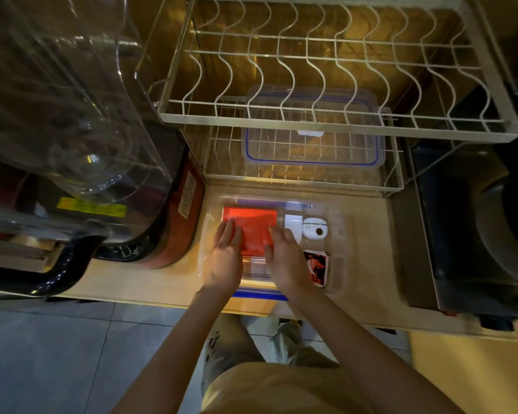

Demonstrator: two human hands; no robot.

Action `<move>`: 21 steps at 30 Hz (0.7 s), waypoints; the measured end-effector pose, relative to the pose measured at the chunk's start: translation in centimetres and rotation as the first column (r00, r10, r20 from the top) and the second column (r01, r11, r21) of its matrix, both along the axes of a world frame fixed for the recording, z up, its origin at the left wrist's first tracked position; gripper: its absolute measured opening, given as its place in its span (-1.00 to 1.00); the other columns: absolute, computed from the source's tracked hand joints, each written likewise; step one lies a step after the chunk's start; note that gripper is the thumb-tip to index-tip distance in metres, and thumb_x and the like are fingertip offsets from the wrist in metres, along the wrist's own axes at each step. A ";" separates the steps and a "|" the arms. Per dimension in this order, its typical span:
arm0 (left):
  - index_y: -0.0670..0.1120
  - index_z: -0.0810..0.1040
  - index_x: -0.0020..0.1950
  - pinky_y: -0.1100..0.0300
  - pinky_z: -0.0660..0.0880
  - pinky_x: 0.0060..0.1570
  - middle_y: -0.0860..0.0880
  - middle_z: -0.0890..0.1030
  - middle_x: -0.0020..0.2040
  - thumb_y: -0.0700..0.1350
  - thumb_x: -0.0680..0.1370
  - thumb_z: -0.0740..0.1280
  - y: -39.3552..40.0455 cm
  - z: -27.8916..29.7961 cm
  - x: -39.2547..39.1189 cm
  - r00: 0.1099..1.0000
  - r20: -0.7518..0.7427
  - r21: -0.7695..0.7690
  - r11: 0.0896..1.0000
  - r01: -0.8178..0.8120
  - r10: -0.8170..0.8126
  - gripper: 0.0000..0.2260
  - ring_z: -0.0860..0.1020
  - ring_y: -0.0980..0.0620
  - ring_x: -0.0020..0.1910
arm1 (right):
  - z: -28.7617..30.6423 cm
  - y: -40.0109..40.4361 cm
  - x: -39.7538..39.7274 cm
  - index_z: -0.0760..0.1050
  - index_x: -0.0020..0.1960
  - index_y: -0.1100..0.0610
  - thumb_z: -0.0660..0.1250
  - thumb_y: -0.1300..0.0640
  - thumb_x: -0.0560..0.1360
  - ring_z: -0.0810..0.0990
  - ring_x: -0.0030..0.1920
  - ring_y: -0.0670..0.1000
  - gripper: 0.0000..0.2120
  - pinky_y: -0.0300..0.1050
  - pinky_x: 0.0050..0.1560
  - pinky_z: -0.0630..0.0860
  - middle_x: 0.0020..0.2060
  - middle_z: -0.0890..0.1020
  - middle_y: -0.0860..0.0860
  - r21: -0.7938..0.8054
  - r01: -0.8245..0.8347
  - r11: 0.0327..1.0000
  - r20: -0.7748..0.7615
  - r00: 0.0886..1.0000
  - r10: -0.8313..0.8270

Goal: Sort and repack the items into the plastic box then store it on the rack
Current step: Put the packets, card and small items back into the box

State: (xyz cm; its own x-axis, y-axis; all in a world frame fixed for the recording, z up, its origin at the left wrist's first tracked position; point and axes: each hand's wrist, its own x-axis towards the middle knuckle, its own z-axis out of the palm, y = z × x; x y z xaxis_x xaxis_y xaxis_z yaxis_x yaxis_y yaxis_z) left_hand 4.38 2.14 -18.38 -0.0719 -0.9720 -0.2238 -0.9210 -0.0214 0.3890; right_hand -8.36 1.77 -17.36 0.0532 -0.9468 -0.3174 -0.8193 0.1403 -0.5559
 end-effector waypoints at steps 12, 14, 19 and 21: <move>-0.15 -0.10 0.51 0.03 0.01 0.50 -0.12 -0.06 0.56 -0.03 0.54 0.22 0.5 0.5 -1.1 1.000 -0.001 0.089 0.996 -0.007 0.007 -0.32 -0.09 -0.09 0.54 | 4.3 -3.4 -5.1 0.44 0.21 0.16 0.23 0.17 0.55 0.56 -0.14 -0.02 -0.76 -0.28 -0.19 0.48 -0.06 0.56 0.01 0.064 0.213 0.975 0.432 0.875 -0.220; -0.15 -0.03 0.50 0.00 0.03 0.50 -0.14 0.00 0.55 -0.02 0.54 0.23 0.5 0.7 -1.2 1.000 -0.003 0.080 0.996 -0.024 0.024 -0.35 -0.05 -0.12 0.53 | 5.8 -5.3 -6.8 0.48 0.15 0.22 0.23 0.20 0.55 0.59 -0.20 0.03 -0.80 -0.24 -0.21 0.54 -0.08 0.59 0.15 0.218 0.400 0.890 0.597 0.667 -0.446; -0.14 0.23 0.43 -0.09 0.16 0.43 -0.19 0.17 0.51 0.16 0.44 0.02 1.0 1.3 -1.4 0.999 0.021 -0.055 0.997 -0.045 0.046 -0.37 0.15 -0.20 0.49 | 7.1 -9.9 -10.4 0.26 0.39 0.25 0.17 0.02 0.58 0.61 0.01 0.16 -0.54 -0.02 -0.11 0.60 0.13 0.56 0.26 0.665 0.337 0.667 0.654 0.168 -0.737; -0.13 0.27 0.42 -0.09 0.17 0.42 -0.19 0.20 0.50 0.19 0.41 -0.05 1.0 1.2 -1.4 0.998 0.052 -0.086 0.996 -0.035 0.039 -0.34 0.17 -0.19 0.48 | 7.1 -11.1 -10.9 0.25 0.40 0.23 0.17 0.01 0.58 0.60 0.04 0.17 -0.53 -0.06 -0.16 0.60 0.20 0.53 0.28 0.718 0.338 0.608 0.625 0.071 -0.777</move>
